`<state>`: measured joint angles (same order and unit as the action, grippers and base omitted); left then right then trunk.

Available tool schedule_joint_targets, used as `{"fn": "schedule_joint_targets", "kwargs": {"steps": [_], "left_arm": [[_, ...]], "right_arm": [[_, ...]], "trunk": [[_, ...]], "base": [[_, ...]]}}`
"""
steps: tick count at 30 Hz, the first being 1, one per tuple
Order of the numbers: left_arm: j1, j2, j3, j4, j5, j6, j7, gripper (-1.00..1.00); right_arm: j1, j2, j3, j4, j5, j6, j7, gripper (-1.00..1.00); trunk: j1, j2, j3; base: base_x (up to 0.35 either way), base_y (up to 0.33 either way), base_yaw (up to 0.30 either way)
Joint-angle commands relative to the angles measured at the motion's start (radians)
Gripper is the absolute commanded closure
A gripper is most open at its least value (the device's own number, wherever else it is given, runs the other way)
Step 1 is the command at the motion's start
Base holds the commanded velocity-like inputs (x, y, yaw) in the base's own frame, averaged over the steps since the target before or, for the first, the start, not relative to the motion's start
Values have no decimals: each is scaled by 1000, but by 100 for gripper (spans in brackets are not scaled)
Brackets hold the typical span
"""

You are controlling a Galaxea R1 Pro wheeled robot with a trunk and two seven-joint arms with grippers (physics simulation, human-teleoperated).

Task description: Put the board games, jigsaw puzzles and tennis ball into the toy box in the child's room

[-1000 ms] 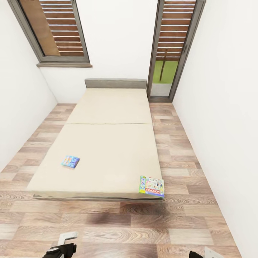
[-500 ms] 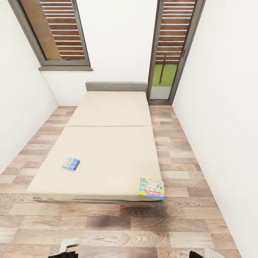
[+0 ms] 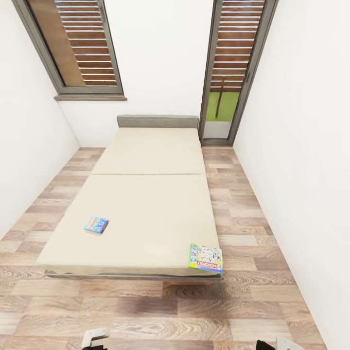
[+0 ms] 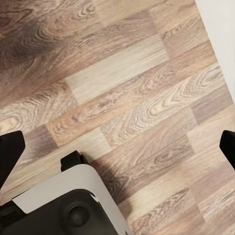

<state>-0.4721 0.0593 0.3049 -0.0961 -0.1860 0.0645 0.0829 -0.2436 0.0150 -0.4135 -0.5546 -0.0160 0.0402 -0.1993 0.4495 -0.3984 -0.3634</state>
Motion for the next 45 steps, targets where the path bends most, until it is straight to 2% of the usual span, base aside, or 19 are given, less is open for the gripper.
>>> {"fn": "schedule_joint_targets", "kwargs": {"steps": [1, 31, 45], "left_arm": [[0, -1, 8, -1, -10, 5, 1, -100], [0, -1, 8, 2, -9, 11, -7, -100], [0, -4, 8, 5, -9, 58, -9, -100]], "right_arm": [[0, 1, -3, -2, -2, 4, -1, -100], [0, 0, 4, -2, -2, 4, -1, -100], [0, 2, 4, -2, -2, 4, -1, -100]], "trunk": [[1, -2, 0], [1, -2, 46], [1, -2, 67]], "base": [[0, 0, 0], [0, 0, 0], [0, 0, 0]]}}
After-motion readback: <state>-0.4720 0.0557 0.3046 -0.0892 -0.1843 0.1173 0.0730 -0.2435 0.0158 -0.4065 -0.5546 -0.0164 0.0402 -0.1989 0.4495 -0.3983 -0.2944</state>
